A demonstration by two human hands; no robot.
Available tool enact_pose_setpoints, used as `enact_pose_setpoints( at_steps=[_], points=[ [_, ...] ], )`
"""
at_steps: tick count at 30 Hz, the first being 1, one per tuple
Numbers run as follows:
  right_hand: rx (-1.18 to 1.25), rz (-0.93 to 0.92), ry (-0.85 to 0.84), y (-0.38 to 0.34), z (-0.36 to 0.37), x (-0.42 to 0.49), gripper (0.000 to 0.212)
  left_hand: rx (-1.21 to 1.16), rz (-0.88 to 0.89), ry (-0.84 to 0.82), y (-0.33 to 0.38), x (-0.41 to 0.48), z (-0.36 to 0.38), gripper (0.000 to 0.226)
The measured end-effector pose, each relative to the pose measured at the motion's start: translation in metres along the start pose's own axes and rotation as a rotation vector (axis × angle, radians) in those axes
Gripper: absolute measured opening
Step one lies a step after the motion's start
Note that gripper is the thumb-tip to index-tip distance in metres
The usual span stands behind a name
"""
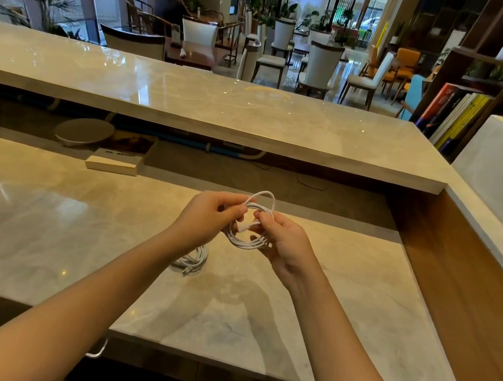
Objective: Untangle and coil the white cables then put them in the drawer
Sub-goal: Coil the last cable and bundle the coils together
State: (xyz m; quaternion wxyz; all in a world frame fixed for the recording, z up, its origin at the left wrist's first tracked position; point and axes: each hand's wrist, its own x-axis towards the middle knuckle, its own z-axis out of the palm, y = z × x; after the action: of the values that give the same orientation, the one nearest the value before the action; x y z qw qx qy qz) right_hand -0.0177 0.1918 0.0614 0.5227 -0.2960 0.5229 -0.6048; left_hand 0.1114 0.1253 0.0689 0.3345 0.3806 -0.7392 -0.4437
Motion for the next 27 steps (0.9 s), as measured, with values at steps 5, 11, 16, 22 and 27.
enact_pose_setpoints(
  at_steps=[5, 11, 16, 22, 27],
  points=[
    [0.120, 0.100, -0.071, -0.004, 0.003, -0.002, 0.017, 0.079, 0.048, 0.059, -0.007, 0.001, -0.002, 0.029],
    [-0.704, -0.148, 0.087, 0.000, 0.001, 0.000, 0.011, -0.141, -0.084, 0.070, -0.006, -0.003, 0.003, 0.026],
    [-1.020, -0.079, 0.004, -0.002, 0.006, -0.006, 0.016, -0.093, -0.034, 0.096, -0.003, -0.010, 0.007, 0.026],
    [-0.963, -0.106, -0.059, -0.010, -0.001, -0.013, 0.035, -0.228, -0.104, 0.161, -0.003, -0.002, -0.005, 0.024],
    [-0.910, -0.252, -0.046, -0.006, -0.017, -0.028, 0.020, -0.579, -0.231, 0.097, 0.003, 0.000, -0.010, 0.023]
  ],
)
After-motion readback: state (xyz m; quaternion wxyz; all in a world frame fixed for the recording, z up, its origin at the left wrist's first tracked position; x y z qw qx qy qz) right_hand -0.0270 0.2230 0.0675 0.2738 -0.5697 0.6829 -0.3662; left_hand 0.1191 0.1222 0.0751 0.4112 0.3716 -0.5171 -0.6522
